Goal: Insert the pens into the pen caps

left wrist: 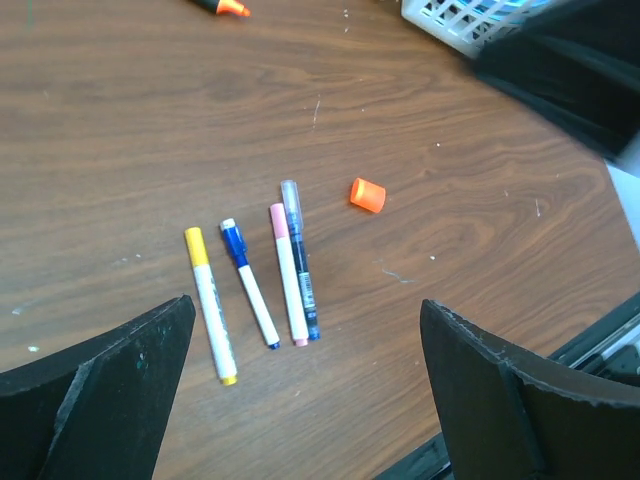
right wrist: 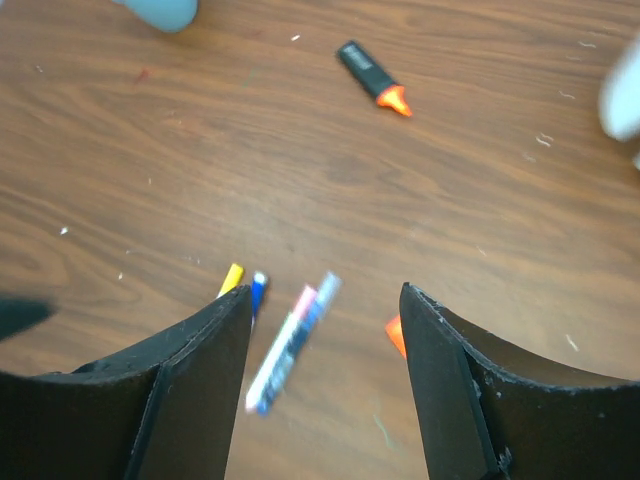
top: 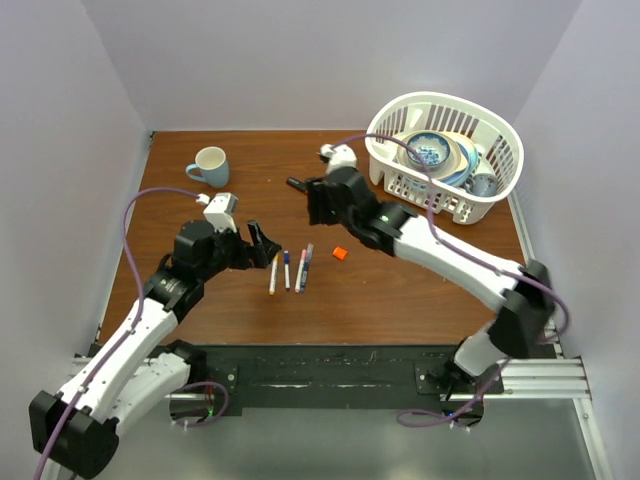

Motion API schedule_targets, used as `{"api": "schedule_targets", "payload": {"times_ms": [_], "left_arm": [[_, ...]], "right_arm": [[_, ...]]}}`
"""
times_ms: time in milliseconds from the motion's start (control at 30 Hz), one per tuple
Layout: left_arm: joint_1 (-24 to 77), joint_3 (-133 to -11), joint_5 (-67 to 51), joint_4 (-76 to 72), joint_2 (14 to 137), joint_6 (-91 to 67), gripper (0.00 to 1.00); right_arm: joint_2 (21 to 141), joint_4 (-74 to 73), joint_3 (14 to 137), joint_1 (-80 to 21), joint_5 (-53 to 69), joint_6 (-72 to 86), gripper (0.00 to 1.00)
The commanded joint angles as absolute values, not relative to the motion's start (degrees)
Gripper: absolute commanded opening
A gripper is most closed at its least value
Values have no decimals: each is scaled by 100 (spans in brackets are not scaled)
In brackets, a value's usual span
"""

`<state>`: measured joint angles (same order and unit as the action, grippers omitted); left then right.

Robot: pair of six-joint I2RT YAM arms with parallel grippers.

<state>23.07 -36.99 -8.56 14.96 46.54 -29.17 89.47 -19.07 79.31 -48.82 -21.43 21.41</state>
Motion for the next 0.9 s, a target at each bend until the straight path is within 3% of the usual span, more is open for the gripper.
{"api": "schedule_targets", "payload": {"times_ms": [0,200,400,867], "left_arm": [[2320,-3832,-940,1854,4246,-2233,100],[2320,-3753,-800,1854,3789,-2153,100],[2329,-3657,-765,1828,3393,-2162,100],[2329,-3630,-694,1775,3112,-2162,100]], "right_arm": [[10295,-1898,9294,-4632,-1354,1644,65],[12117,-2355,11105,-4465,-1353,1407,66],[13024,-2268,12101,-4219,-1336,1345,67],[14035,-1318,12795,-3823,-1530,1125,69]]}}
